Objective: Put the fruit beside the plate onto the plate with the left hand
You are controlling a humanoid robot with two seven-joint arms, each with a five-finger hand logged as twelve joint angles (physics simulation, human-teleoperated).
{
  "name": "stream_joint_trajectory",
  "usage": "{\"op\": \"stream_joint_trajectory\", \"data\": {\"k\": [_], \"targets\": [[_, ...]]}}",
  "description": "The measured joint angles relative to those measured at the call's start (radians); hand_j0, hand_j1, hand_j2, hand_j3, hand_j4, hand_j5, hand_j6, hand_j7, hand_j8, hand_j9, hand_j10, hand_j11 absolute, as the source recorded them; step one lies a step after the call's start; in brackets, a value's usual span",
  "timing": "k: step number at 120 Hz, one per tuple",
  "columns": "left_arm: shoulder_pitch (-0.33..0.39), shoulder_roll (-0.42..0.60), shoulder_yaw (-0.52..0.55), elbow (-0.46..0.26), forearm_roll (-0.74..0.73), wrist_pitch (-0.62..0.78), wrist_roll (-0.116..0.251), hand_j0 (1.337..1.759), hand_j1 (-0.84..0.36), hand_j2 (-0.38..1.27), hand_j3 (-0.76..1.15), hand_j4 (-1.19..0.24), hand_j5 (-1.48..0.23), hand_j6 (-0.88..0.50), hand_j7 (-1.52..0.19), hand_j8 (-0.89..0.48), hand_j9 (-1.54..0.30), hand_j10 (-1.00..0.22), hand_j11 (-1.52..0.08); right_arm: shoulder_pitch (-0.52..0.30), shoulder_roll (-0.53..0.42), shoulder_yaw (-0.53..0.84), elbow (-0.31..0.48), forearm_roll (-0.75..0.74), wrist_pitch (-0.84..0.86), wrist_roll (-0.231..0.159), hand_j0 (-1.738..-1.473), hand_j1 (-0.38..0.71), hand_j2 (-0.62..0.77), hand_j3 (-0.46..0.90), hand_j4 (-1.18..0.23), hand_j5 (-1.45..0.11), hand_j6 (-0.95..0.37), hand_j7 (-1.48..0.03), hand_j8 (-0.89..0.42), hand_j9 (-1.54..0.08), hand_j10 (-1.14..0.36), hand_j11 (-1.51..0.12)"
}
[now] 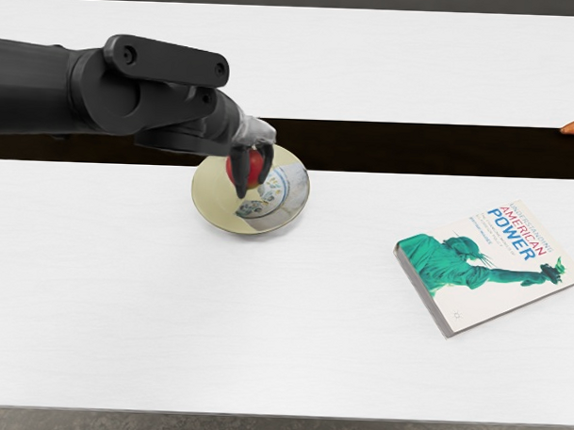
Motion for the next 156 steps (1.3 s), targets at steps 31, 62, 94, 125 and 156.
{"op": "stream_joint_trajectory", "data": {"k": [31,62,94,125,156], "targets": [[0.024,-0.035,-0.002,0.033,0.017,0.083,0.000,1.643,-0.33,0.14,0.00,-1.09,-1.04,-0.37,-1.03,-0.24,-1.04,-0.59,-1.05,0.000,0.000,0.000,0.000,0.000,0.000,0.000,-1.658,-0.31,-0.01,0.00,-0.03,-0.04,-0.03,-0.04,-0.03,-0.04,-0.03,-0.04],[0.049,-0.050,0.027,0.031,0.030,0.236,-0.001,1.654,-0.16,0.11,0.00,-1.00,-0.62,-0.34,-0.62,-0.32,-0.62,-0.57,-0.63,0.000,0.000,0.000,0.000,0.000,0.000,0.000,-1.658,-0.31,-0.01,0.00,-0.03,-0.04,-0.03,-0.04,-0.03,-0.04,-0.03,-0.04],[0.049,-0.049,0.030,0.013,0.030,0.256,-0.001,1.657,-0.01,0.07,0.00,-0.55,-0.41,-0.25,-0.41,-0.23,-0.41,-0.34,-0.41,0.000,0.000,0.000,0.000,0.000,0.000,0.000,-1.658,-0.31,-0.01,0.00,-0.03,-0.04,-0.03,-0.04,-0.03,-0.04,-0.03,-0.04],[0.049,-0.030,0.031,0.008,0.024,0.251,-0.002,1.658,0.03,0.06,0.00,-0.34,-0.35,-0.25,-0.35,-0.25,-0.35,-0.28,-0.35,0.000,0.000,0.000,0.000,0.000,0.000,0.000,-1.658,-0.31,-0.01,0.00,-0.03,-0.04,-0.03,-0.04,-0.03,-0.04,-0.03,-0.04],[0.041,0.075,-0.050,-0.005,0.017,0.240,-0.003,1.658,0.04,0.05,0.00,-0.27,-0.33,-0.25,-0.33,-0.25,-0.33,-0.26,-0.33,0.000,0.000,0.000,0.000,0.000,0.000,0.000,-1.658,-0.31,-0.01,0.00,-0.03,-0.04,-0.03,-0.04,-0.03,-0.04,-0.03,-0.04]]}}
